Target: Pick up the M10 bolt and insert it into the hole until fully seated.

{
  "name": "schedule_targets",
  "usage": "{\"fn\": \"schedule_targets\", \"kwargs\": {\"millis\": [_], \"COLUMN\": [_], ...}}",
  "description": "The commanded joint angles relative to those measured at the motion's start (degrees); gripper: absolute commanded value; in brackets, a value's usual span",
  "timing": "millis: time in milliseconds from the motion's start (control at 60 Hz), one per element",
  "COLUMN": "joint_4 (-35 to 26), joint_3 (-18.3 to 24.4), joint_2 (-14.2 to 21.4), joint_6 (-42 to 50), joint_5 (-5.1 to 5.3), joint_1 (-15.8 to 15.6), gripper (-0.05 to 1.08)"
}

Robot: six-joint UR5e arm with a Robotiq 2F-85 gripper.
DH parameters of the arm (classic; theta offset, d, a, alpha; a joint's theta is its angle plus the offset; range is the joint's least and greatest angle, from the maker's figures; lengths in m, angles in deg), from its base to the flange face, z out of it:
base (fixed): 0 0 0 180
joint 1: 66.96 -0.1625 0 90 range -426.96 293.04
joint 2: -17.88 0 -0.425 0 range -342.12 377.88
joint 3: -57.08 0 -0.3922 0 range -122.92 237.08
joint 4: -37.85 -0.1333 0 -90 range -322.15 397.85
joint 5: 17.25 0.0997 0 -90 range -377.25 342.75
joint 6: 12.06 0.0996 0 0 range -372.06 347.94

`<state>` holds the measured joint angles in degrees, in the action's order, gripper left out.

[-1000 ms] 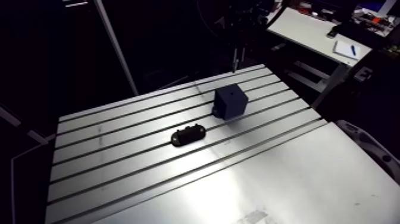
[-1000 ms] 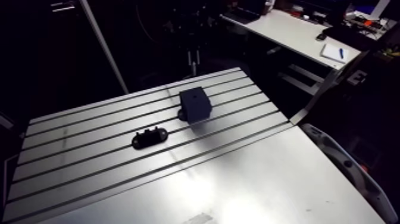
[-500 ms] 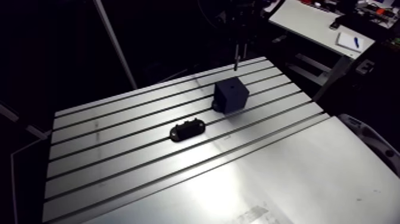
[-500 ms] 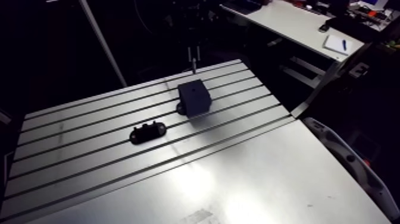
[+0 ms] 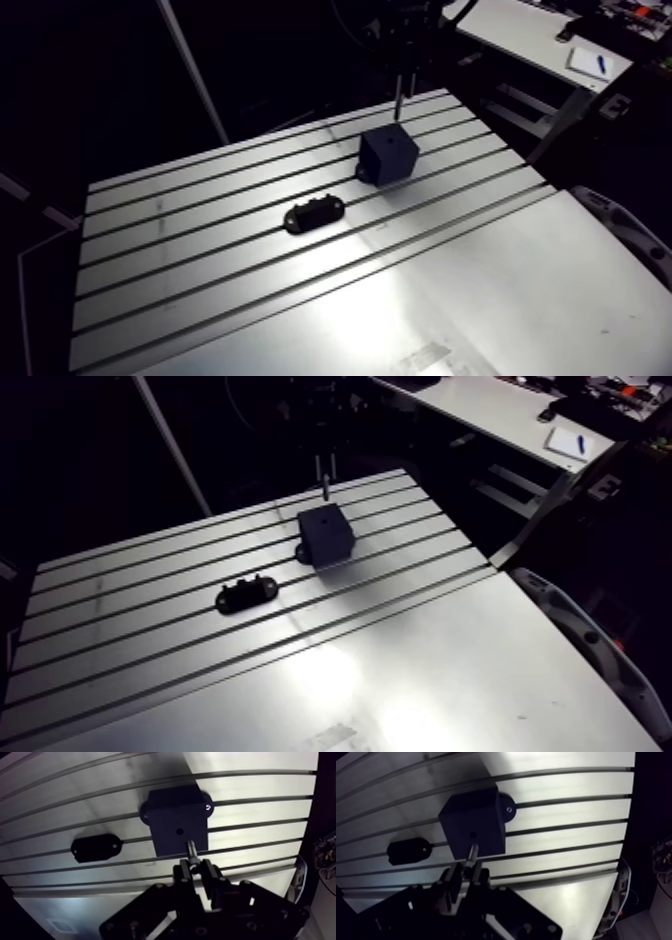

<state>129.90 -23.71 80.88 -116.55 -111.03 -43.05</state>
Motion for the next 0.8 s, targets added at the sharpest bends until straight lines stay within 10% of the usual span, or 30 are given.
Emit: {"fn": "schedule_targets", "kwargs": {"millis": [17, 800], "joint_4": [0.0, 0.7], "joint_3": [-0.3, -1.9], "joint_2": [-0.4, -0.5], "joint_6": [0.1, 1.4], "joint_5": [-0.04, -0.1], "joint_1": [0.0, -0.2], "gripper": [1.08, 1.08]}}
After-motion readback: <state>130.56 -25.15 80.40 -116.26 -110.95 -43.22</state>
